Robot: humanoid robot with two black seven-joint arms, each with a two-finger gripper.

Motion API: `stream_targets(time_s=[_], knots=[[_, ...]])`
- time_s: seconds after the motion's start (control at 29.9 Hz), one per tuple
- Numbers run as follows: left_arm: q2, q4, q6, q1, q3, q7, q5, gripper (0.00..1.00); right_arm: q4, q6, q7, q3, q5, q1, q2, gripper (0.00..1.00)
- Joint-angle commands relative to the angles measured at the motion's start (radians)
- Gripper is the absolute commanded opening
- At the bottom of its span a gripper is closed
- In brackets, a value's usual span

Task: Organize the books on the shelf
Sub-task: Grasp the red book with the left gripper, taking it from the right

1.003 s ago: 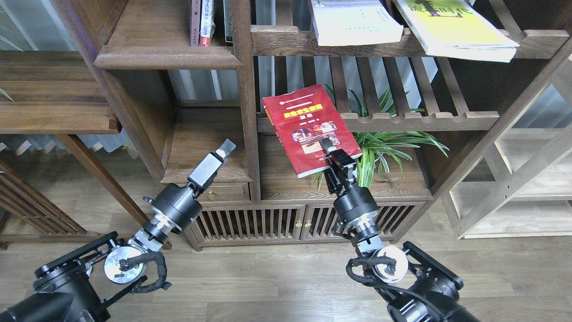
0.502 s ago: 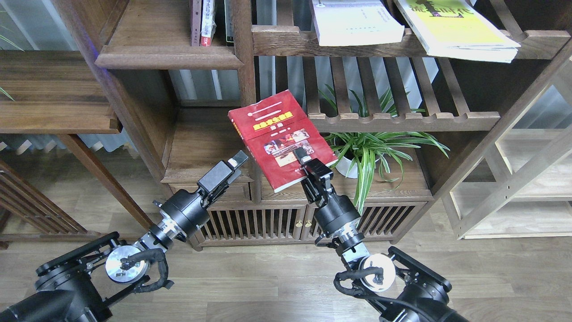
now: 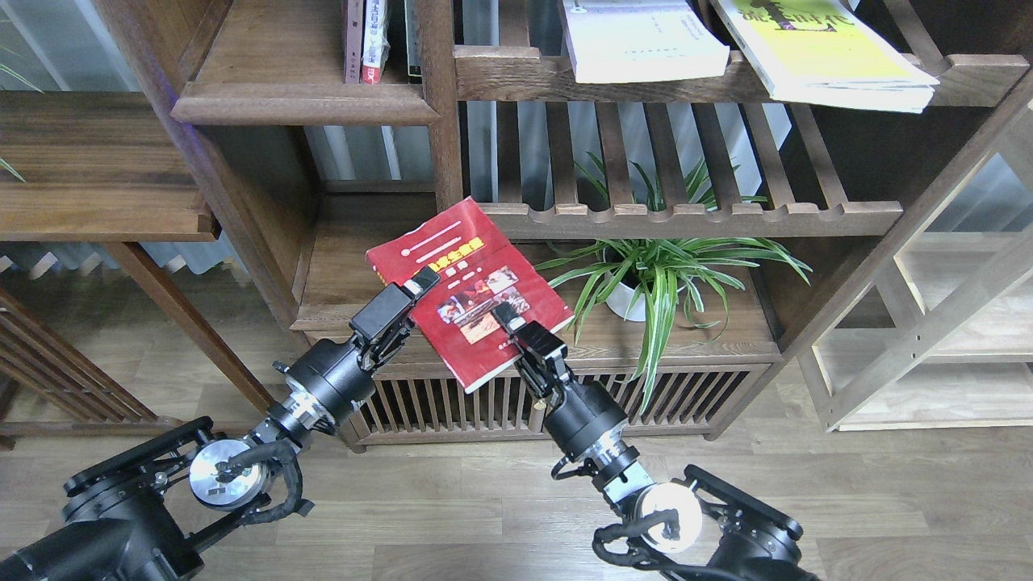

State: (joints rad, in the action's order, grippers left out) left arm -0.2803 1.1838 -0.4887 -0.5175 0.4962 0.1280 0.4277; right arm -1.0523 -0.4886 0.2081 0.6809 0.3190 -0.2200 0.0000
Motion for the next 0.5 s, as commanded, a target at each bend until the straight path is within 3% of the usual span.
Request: stream_targets(time_s=[0.0,0.2,0.47], knots=[[0.000,-0.009,0.000,0.001,0.005,-0.007,0.002,0.75,0.002,0.000,-0.009,-0.003,0.000,0.004,0.000,0.05],[0.001,-0.046,0.000,-0.001,0.018,-0.018,0.002,0.67,0.000,0.000,-0.013,-0.009,-0.003,0.004,0.000,0.05],[0.003,-0.047,0.000,-0.001,0.015,-0.030,0.000,0.64,-0.005,0.000,-0.018,-0.017,-0.005,0.004,0.000,0.05]])
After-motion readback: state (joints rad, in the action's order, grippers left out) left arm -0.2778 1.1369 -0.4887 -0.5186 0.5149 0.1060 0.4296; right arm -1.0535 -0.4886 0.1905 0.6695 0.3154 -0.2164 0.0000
